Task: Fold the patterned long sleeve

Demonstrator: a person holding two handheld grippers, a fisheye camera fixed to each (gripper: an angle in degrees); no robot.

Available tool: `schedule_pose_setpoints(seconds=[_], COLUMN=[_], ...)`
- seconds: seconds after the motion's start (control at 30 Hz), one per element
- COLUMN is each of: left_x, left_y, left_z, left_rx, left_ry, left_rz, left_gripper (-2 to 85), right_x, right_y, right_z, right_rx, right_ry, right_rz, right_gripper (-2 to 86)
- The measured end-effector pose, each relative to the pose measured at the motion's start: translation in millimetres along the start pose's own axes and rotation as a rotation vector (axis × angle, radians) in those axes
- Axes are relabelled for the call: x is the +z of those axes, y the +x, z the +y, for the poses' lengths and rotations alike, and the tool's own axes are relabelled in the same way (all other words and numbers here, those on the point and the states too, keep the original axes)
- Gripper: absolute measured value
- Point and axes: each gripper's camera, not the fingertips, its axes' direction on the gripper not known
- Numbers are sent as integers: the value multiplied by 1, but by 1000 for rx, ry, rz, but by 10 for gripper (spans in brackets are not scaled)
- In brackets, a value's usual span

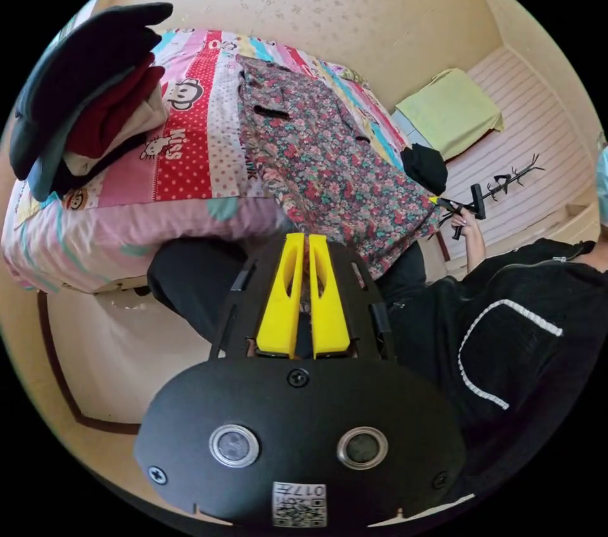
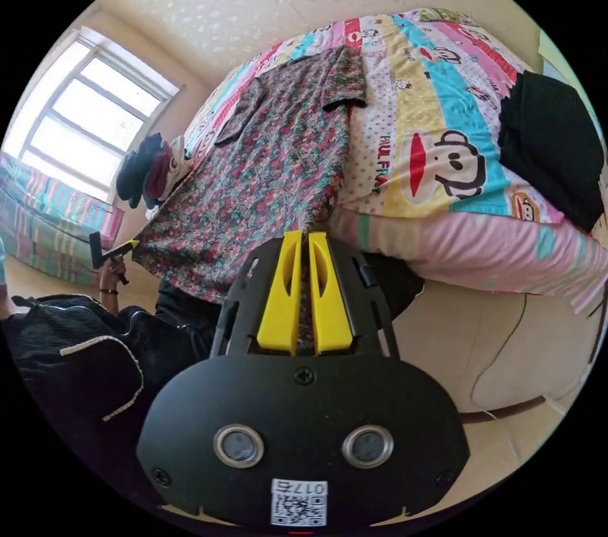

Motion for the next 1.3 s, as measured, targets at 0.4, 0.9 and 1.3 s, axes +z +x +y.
schedule_pose_setpoints(seconds=[0.4,0.9,1.3], left_x=[-115,-53,-56], left_y=[19,32,38], left_z=[32,29,24], left_rx=[132,168,155], left_ry=[323,63,41], left_rz=[124,147,144], left_gripper=[-8,-7,-7], right_x=[-105,63,47], right_y=[-25,50,77], right_z=[5,65,133], right_rx=[-141,86,232], right_ry=[189,-193,-217], right_rz=[-225,88,-185], right_gripper=[8,24,107])
